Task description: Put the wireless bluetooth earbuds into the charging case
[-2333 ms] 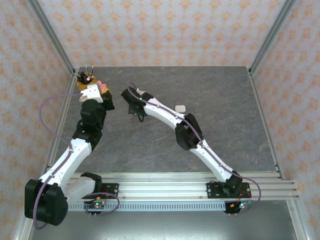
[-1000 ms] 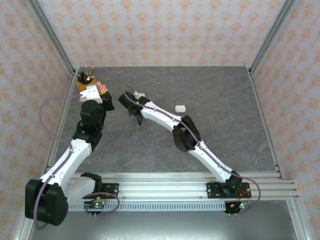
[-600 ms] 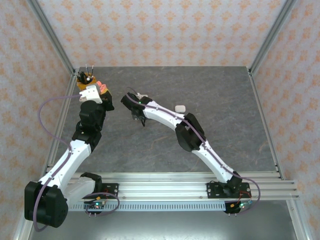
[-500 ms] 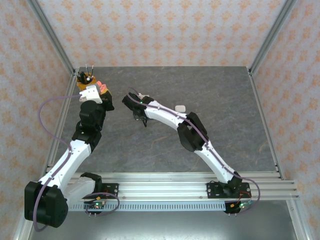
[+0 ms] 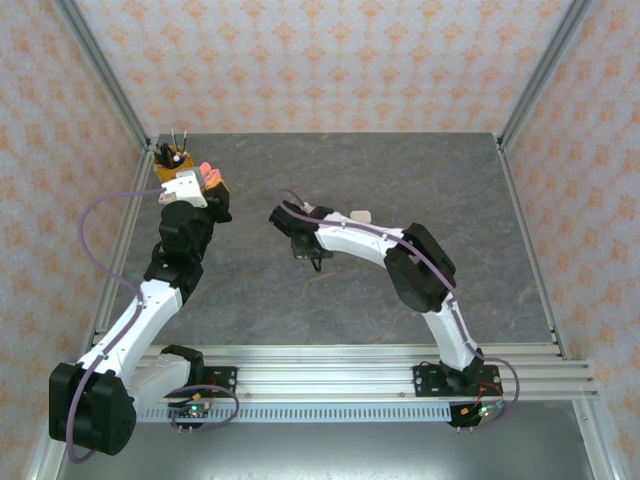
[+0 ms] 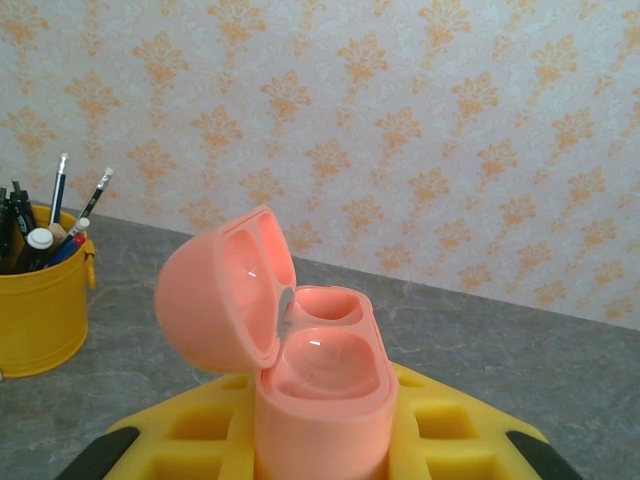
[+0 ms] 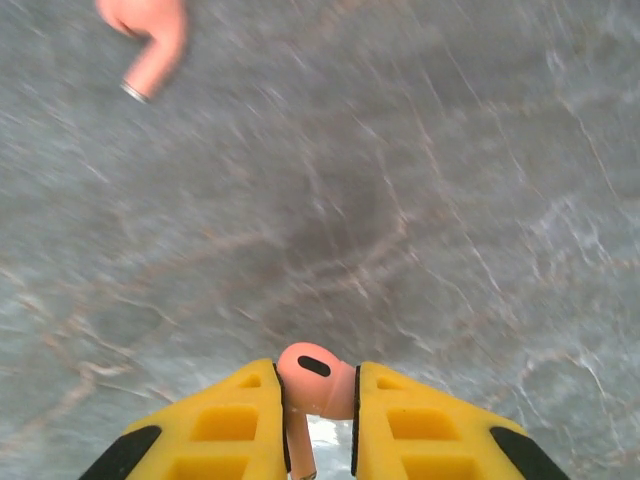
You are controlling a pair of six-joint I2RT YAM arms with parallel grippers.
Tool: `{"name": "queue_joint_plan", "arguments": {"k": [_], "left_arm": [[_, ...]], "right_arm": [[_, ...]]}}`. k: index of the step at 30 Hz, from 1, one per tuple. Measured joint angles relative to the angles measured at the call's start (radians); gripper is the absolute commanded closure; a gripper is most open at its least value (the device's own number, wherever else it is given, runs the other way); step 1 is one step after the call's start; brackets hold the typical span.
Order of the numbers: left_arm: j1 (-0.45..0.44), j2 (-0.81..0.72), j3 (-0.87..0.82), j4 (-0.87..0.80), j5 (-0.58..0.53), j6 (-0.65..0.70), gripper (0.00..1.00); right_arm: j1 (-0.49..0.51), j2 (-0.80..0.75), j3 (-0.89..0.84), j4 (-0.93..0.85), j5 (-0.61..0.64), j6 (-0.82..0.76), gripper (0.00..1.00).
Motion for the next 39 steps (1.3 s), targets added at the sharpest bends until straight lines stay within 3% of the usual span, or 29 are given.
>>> {"name": "queue_joint_plan", "arguments": {"k": [8, 15, 21, 30, 39], "left_arm": [[0.0, 0.016, 0.004, 0.0, 0.063, -0.037, 1.0], [-0.02, 0.038, 0.007, 0.001, 0.129, -0.051, 1.0], [-0.042, 0.032, -0.015, 0.041, 0.192, -0.05, 1.0], [-0.042, -0.038, -0.195, 0.208, 0.323, -0.04, 1.0], [-0.042, -0.032, -0.23, 0.298, 0.474, -0.032, 1.0]], "right_arm": [[0.001, -0.07, -0.163, 0.047, -0.025, 0.051, 0.79], [0.001, -0.084, -0.198, 0.047, -0.033, 0.066, 0.57], [-0.005, -0.1, -0.203, 0.046, -0.052, 0.067, 0.49], [-0.071, -0.131, -0.203, 0.028, -0.14, 0.107, 0.48], [-0.079, -0.131, -0.178, -0.003, -0.204, 0.143, 0.47]]}}
